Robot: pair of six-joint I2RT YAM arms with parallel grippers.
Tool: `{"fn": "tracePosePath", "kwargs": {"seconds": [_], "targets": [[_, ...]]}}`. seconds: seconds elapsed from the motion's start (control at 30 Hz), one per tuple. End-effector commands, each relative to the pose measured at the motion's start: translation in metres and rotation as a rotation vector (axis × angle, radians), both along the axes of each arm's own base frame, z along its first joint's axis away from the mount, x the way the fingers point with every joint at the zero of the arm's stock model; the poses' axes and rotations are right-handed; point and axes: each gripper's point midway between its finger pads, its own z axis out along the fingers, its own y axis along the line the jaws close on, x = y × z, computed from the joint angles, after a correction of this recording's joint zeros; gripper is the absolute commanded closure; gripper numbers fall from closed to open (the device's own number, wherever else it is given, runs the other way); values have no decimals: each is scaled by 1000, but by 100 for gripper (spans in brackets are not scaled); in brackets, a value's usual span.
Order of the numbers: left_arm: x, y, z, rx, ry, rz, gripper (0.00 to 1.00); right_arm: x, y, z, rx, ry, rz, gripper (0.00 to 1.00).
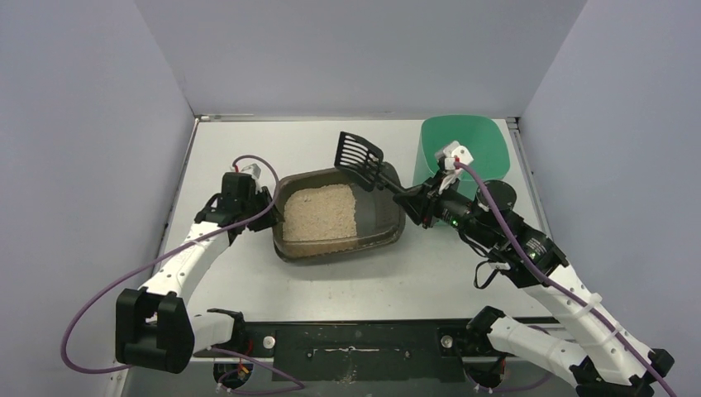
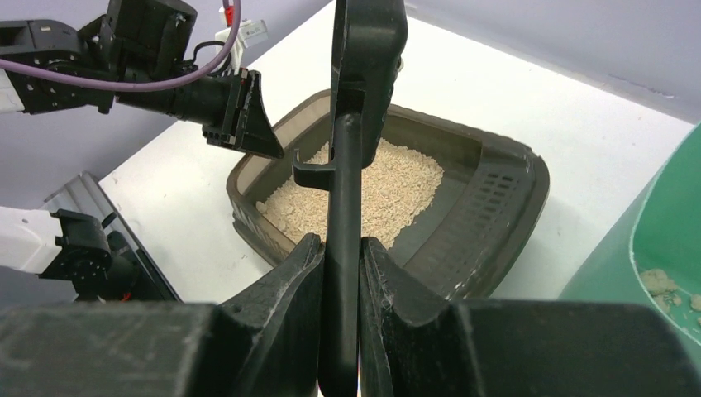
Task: Clean the litter box
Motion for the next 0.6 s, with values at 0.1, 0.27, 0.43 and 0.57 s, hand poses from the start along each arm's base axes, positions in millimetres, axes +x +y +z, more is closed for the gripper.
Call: {"fn": "tracePosePath", "kwargs": {"seconds": [0.1,0.27,0.43,0.57], "targets": [[11,-12,65,13,-213,-116,100,-11,6,-6,-76,62,83,100],[1,-11,53,104,-180,-155,100,-20,6,-36,-161,184,120,100],[0,-12,43,200,-167,-184,100,-29,5,-74,-237,364,126,100],[4,-18,41,310,-176,-210,100,-36,5,-98,-282,487,138,100]]}}
